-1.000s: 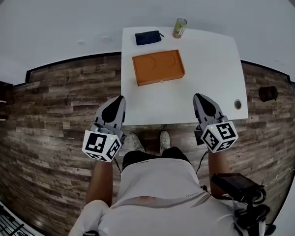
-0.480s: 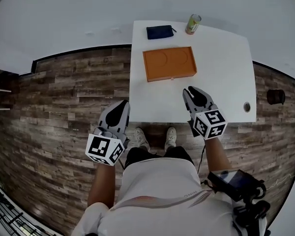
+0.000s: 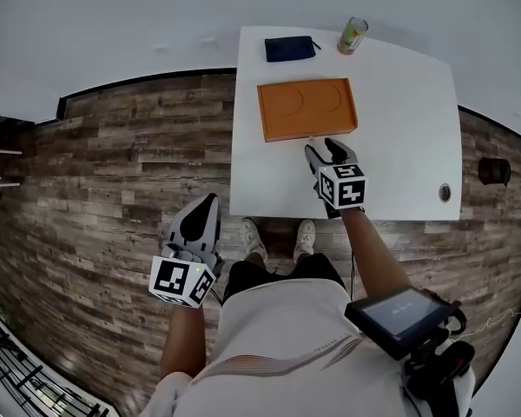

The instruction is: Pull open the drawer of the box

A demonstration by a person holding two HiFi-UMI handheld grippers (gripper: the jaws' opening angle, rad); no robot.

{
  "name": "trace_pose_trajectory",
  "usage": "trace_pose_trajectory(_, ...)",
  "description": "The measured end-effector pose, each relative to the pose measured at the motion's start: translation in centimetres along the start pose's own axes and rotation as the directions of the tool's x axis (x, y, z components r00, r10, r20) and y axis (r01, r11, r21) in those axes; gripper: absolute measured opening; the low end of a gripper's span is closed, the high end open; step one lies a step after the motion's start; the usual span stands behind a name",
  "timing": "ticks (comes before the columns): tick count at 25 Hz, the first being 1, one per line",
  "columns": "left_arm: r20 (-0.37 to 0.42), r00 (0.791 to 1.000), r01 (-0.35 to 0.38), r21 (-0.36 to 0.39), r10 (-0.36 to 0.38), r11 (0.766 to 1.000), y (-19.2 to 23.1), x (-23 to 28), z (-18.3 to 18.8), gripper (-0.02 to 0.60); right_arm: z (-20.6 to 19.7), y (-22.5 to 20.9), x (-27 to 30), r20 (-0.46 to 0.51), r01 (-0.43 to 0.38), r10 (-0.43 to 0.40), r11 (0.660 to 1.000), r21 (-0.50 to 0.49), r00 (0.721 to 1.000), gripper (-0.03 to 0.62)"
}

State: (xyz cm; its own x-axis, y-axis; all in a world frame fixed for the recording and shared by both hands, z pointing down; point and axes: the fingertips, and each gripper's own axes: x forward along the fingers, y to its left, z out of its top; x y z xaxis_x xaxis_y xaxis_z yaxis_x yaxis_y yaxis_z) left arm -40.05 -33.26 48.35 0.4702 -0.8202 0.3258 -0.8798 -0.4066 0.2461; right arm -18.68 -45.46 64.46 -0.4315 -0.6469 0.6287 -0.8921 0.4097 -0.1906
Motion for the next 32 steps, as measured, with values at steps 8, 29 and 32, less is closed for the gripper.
trace_pose_trajectory(8,-0.025,1.000,-0.004,-0.012,0.004,1.000,0.8,0.4,-1.1,0.011,-2.3,-1.4,4.4,-0.066,0.101,-0.100,0.995,0.010,0.993,0.195)
trace_pose_trajectory(29,-0.023,0.999,0.023,-0.040,-0.024,0.999,-0.3,-0.6,-1.4,0.011,-2.5,-0.6,2.9,-0.038,0.156,-0.156,0.988,-0.023,0.987,0.072)
trace_pose_trajectory(32,-0.020,0.999,0.027,-0.046,-0.028,0.999,-0.3,-0.6,-1.2,0.011,-3.2,-0.4,2.4,-0.044,0.153,-0.154,0.988,-0.020,0.987,0.072)
